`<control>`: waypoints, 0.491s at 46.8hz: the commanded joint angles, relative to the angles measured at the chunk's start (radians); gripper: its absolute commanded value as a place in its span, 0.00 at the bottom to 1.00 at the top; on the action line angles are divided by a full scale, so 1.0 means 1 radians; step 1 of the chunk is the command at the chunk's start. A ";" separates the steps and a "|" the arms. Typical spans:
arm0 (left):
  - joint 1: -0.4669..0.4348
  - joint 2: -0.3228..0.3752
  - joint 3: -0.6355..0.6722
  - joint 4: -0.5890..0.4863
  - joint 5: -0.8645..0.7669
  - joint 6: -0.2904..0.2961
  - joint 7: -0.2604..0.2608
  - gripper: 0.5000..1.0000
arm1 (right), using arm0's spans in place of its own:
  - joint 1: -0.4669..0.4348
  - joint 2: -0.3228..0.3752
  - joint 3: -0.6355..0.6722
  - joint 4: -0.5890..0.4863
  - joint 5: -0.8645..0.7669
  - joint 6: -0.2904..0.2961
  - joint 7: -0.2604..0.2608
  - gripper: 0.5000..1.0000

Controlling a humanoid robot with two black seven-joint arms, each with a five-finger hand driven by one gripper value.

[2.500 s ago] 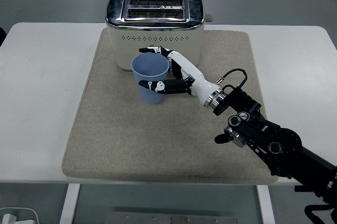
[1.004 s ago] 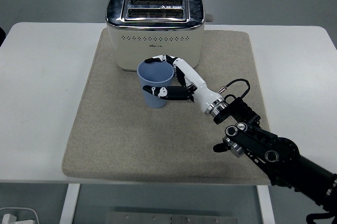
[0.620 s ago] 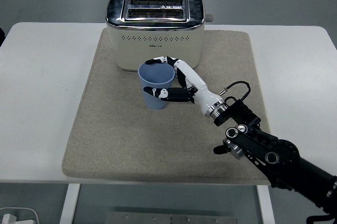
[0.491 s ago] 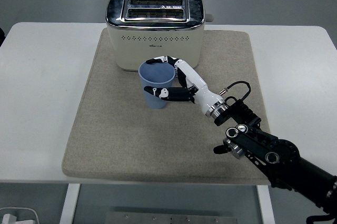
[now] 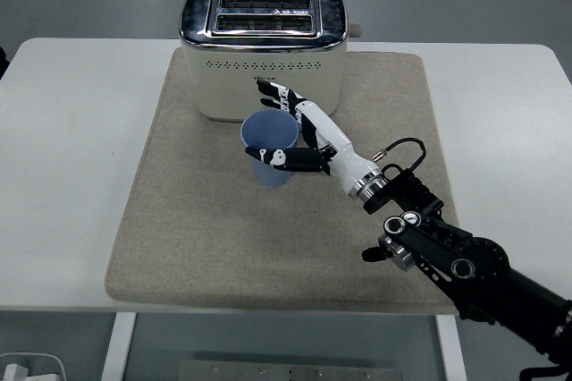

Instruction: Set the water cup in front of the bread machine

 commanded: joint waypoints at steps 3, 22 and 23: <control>0.000 0.000 0.000 0.000 0.000 0.000 0.000 1.00 | 0.005 0.000 0.002 0.003 0.000 0.002 0.001 0.85; 0.000 0.000 0.000 0.000 0.000 0.000 0.000 1.00 | 0.011 0.000 0.003 0.017 0.002 0.002 -0.001 0.85; 0.000 0.000 0.000 0.000 0.000 0.000 0.000 1.00 | 0.011 0.000 0.003 0.017 0.002 0.002 -0.001 0.85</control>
